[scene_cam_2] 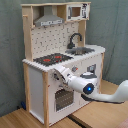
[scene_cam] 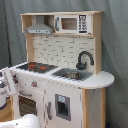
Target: Play with the kitchen
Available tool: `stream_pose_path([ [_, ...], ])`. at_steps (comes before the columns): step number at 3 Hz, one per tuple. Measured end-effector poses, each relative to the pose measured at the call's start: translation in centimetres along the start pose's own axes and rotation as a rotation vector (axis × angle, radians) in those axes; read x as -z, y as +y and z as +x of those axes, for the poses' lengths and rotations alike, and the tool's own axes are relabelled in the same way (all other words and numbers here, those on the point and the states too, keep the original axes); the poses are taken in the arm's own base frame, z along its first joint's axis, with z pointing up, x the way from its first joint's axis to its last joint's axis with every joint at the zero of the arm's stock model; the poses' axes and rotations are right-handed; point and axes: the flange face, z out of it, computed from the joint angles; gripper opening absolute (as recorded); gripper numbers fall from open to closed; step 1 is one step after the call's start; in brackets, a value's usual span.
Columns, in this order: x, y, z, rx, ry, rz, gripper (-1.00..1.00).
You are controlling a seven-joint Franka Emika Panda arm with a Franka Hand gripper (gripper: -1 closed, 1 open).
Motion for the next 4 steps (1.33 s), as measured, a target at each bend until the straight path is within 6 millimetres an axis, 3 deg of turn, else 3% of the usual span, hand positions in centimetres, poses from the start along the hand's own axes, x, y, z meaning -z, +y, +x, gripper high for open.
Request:
stream_pose_path([
  [1,3.9,-0.9,2.0,-0.044,0.082,0.031,1.00],
  [2,7.4,-1.5,2.7,-0.045,0.077,0.031,1.00],
  [4,10.5,2.7,3.0,0.041,0.033,-0.034,1.00],
])
